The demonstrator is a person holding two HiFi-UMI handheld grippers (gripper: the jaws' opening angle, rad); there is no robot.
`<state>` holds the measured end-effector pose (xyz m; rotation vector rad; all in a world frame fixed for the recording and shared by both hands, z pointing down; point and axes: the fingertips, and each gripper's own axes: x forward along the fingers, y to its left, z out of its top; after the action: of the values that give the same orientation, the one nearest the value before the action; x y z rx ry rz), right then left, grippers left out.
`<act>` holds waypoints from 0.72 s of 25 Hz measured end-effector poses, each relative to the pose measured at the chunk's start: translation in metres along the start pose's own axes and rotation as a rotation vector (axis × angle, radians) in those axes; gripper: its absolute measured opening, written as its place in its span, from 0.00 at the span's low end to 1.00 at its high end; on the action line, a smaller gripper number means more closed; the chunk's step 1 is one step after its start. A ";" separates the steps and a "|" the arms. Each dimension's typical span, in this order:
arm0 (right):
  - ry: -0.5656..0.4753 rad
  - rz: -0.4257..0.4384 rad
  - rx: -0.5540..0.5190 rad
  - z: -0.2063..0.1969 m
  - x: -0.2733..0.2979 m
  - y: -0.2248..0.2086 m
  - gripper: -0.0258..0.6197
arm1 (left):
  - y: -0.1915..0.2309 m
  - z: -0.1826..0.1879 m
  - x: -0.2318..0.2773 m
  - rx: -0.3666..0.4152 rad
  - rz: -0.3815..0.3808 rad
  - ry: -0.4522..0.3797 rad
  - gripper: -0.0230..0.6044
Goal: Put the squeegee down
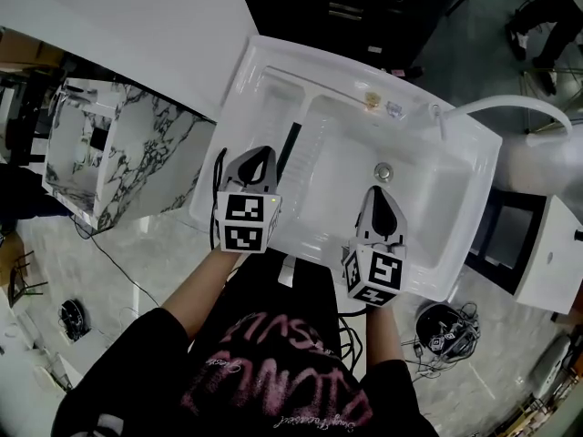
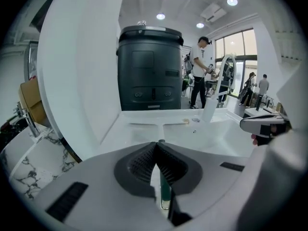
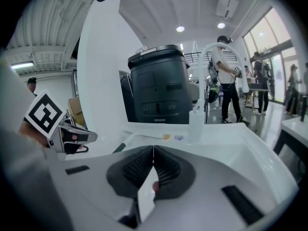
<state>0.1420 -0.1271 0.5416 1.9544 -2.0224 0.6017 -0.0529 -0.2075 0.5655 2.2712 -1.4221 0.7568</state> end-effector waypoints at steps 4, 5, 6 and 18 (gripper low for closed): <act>-0.027 -0.002 -0.018 0.008 -0.009 0.003 0.07 | 0.000 0.003 -0.009 -0.023 -0.007 -0.019 0.05; -0.034 -0.002 -0.025 0.010 -0.010 0.004 0.07 | 0.000 0.005 -0.011 -0.025 -0.006 -0.023 0.05; -0.041 -0.001 -0.031 0.013 -0.012 0.004 0.07 | 0.000 0.007 -0.013 -0.024 -0.005 -0.029 0.05; -0.150 -0.011 -0.069 0.061 -0.036 0.008 0.07 | -0.009 0.045 -0.044 -0.016 -0.034 -0.121 0.05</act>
<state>0.1415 -0.1237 0.4703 2.0237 -2.0883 0.3880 -0.0487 -0.1977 0.5029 2.3579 -1.4326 0.6056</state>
